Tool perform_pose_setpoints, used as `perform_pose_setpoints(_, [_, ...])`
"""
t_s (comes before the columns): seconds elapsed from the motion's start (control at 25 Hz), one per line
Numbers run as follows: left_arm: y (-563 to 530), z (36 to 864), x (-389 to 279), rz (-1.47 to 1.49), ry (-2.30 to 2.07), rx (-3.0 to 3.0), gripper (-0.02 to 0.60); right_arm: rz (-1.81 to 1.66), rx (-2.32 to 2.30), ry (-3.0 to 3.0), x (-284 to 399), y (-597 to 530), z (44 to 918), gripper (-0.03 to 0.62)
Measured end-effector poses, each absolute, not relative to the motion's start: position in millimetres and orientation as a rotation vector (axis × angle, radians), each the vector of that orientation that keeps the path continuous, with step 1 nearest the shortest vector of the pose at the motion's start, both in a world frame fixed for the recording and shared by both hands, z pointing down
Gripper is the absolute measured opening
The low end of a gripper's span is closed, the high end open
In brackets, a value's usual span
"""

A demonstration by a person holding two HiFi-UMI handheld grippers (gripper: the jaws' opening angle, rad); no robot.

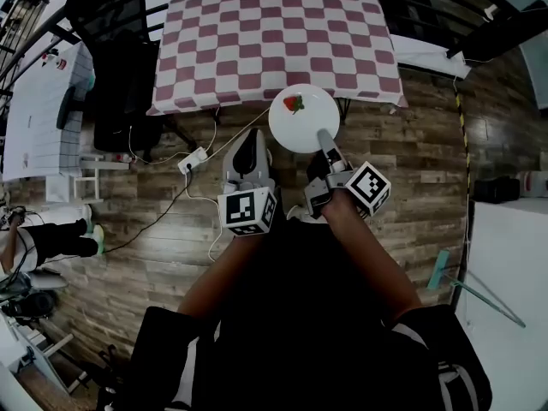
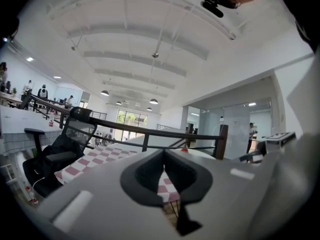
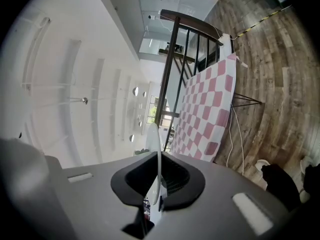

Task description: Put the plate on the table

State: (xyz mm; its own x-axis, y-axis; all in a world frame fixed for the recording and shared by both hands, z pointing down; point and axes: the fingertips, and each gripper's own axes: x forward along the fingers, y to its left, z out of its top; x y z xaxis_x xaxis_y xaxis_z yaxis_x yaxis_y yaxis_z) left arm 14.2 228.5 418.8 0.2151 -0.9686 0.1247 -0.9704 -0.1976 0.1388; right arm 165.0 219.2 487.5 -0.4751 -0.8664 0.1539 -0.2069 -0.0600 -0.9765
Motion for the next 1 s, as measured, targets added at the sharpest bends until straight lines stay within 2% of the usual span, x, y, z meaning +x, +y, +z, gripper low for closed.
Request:
perform_pose_setpoints(0.44, [139.3,420.9,1.6,-0.016,-1.788,2.317,0.009,-1.530,-1.206,1.643,169.0,135.1,486.9,0.015])
perform_pose_setpoints(1.0, [8.6,419.4,-48.6,-0.016,-1.698,2.351,0.009,-1.541,-1.316,1.613,124.2,19.0,490.8,0.015])
